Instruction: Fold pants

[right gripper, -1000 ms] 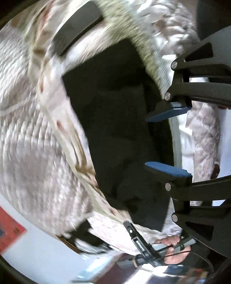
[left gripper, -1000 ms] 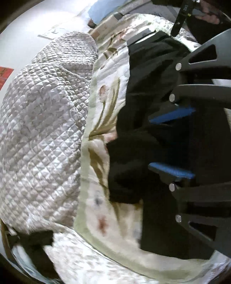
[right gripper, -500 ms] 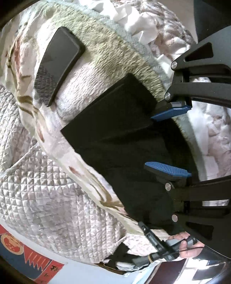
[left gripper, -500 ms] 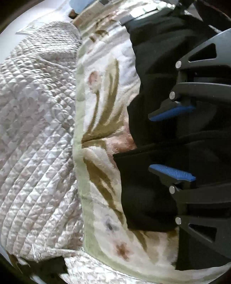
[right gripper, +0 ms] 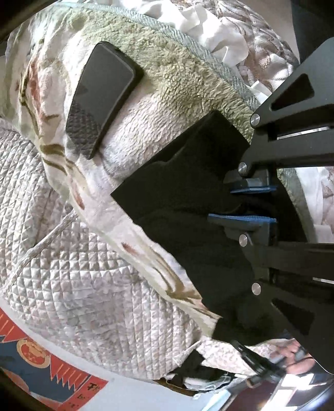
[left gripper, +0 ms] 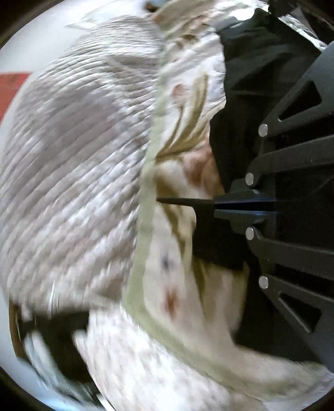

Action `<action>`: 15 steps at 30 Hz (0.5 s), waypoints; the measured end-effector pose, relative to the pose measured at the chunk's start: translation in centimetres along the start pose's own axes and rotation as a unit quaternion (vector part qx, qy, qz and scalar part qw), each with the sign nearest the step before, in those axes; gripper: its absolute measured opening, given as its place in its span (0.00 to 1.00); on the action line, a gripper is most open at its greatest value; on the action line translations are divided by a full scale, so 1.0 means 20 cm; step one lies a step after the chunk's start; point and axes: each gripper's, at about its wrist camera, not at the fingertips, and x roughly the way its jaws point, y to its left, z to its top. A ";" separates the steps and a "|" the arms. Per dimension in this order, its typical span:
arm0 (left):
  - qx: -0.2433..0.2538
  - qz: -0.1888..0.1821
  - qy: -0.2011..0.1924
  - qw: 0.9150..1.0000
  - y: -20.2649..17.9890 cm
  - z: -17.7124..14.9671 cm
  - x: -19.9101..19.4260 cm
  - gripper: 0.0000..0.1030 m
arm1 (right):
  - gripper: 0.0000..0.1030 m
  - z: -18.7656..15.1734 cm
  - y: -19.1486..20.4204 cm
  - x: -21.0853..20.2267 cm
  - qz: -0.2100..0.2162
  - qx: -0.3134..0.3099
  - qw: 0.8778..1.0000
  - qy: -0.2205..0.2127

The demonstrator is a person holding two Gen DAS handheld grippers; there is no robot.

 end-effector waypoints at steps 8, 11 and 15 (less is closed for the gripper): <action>-0.123 0.059 0.010 0.991 0.45 -0.37 -0.25 0.05 | 0.10 -0.01 0.02 -0.05 0.000 0.000 1.000 -0.004; -0.162 0.041 0.035 0.985 0.53 -0.45 -0.21 0.05 | 0.10 -0.02 0.01 -0.03 -0.011 0.003 1.000 0.006; -0.200 0.006 0.039 0.979 0.58 -0.47 -0.18 0.13 | 0.11 -0.02 0.00 -0.01 -0.017 0.005 1.000 0.014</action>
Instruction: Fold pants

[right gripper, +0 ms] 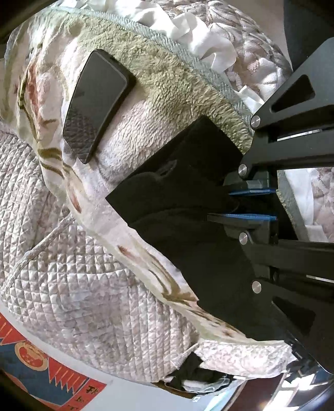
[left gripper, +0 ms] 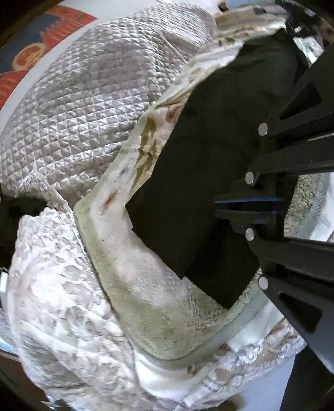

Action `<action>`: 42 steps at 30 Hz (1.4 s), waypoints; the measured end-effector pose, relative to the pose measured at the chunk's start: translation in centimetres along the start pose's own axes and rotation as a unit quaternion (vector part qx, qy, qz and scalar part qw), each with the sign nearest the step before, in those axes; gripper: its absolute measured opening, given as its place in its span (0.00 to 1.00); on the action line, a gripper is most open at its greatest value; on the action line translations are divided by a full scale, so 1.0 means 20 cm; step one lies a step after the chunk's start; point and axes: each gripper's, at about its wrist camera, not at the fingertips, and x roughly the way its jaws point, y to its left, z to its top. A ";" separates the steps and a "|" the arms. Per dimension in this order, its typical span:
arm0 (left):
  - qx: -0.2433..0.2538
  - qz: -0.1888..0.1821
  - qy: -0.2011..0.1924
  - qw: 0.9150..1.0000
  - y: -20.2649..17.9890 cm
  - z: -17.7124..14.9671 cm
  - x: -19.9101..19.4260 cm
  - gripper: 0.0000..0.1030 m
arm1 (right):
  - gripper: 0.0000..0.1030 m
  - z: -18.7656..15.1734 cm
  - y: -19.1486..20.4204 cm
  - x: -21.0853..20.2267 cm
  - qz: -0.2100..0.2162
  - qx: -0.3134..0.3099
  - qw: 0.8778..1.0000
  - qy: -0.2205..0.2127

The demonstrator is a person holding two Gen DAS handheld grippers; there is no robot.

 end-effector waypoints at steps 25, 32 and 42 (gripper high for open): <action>-0.031 0.050 0.000 0.998 0.09 -0.05 -0.06 0.04 | 0.09 0.01 -0.03 -0.03 -0.020 0.017 1.000 0.016; -0.011 0.060 -0.011 0.998 0.04 -0.04 -0.11 0.05 | 0.09 0.02 0.00 -0.10 -0.028 0.000 1.000 0.005; -0.014 0.077 0.003 0.997 0.05 -0.07 -0.13 0.10 | 0.18 0.01 -0.02 -0.07 -0.066 0.011 0.998 0.019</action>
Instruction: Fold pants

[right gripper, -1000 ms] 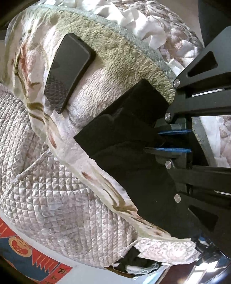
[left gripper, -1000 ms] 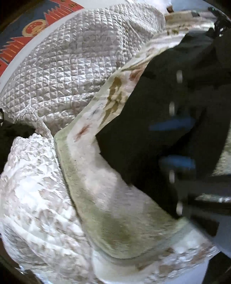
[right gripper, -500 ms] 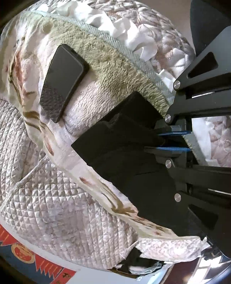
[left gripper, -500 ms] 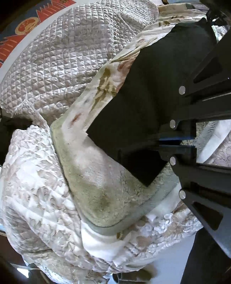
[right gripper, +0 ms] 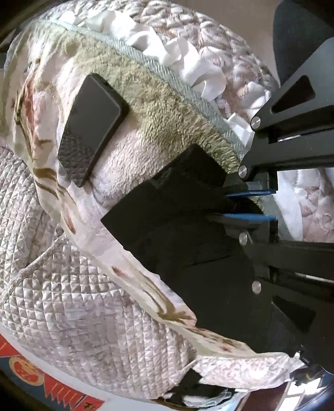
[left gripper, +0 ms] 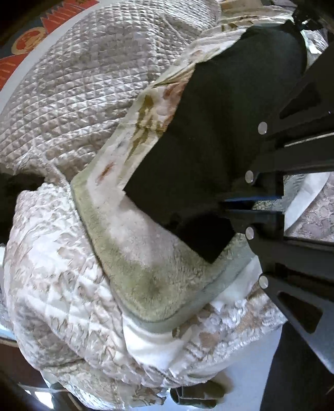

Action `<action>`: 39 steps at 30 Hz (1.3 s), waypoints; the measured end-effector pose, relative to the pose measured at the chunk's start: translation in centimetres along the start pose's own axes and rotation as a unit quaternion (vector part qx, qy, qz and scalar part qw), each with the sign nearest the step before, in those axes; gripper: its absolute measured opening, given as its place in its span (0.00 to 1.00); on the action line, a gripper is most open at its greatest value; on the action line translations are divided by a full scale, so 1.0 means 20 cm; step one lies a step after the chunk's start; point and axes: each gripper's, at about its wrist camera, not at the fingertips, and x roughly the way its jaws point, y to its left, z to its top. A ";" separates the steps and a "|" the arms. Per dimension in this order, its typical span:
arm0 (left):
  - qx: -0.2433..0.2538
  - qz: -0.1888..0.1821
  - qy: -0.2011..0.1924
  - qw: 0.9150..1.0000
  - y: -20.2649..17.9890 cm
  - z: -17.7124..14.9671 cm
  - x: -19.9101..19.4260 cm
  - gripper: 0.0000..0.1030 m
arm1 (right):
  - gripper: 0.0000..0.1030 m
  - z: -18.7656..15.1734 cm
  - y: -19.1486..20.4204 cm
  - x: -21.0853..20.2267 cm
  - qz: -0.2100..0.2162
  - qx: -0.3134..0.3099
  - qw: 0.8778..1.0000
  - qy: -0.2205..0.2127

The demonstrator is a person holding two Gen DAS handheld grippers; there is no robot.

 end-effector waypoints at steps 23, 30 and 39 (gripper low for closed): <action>0.121 -0.011 0.034 0.992 -0.35 0.11 0.17 0.35 | 0.26 0.09 0.26 0.05 0.011 -0.148 0.989 -0.020; 0.150 -0.020 0.015 0.988 -0.48 0.32 0.29 0.43 | 0.26 0.31 0.42 0.27 -0.006 -0.194 0.981 -0.028; 0.191 0.040 -0.002 0.981 -0.48 0.32 0.50 0.43 | 0.26 0.37 0.37 0.45 -0.064 -0.202 0.977 -0.034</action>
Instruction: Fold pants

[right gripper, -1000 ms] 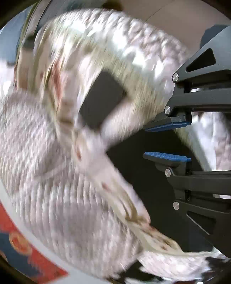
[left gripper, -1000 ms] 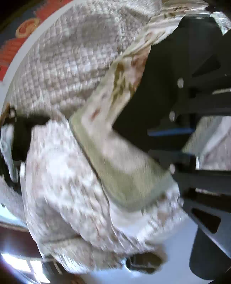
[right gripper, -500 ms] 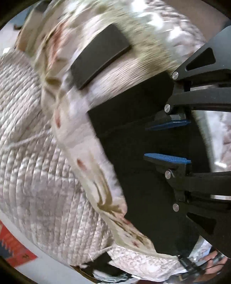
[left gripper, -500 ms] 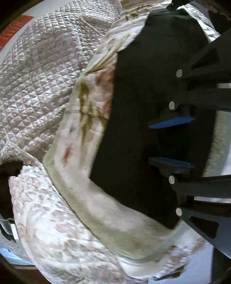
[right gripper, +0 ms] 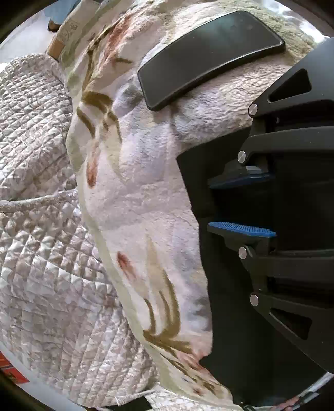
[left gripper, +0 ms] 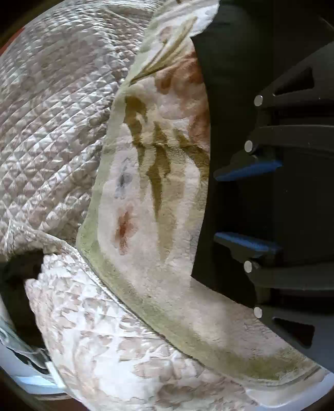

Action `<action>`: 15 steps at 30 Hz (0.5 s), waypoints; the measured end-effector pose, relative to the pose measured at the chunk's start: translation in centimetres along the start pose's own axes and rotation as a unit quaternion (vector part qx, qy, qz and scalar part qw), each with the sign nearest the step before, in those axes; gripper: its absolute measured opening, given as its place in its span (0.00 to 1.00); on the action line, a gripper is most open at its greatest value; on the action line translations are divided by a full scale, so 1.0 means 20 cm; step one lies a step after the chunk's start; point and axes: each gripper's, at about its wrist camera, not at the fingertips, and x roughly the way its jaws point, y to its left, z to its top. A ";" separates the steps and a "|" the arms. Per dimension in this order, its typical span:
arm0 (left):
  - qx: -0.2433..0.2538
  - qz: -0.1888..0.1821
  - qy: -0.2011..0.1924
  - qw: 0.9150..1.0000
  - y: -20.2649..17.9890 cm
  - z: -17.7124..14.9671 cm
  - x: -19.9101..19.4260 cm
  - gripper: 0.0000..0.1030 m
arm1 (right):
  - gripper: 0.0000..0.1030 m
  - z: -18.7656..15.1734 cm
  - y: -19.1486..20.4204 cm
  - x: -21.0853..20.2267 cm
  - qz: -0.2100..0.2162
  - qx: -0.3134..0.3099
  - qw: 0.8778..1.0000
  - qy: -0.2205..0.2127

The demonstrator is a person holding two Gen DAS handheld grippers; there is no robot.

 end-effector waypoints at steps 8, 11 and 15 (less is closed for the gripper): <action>-0.022 -0.016 -0.009 1.000 0.03 -0.03 -0.11 0.43 | 0.28 -0.02 0.04 -0.11 0.012 -0.003 0.999 -0.031; -0.012 -0.024 -0.013 1.000 -0.01 -0.07 -0.17 0.43 | 0.48 -0.07 0.11 -0.17 0.038 -0.020 0.998 -0.035; 0.004 -0.039 -0.014 0.999 -0.09 -0.16 -0.27 0.43 | 0.49 -0.20 0.26 -0.23 0.080 -0.052 0.995 -0.029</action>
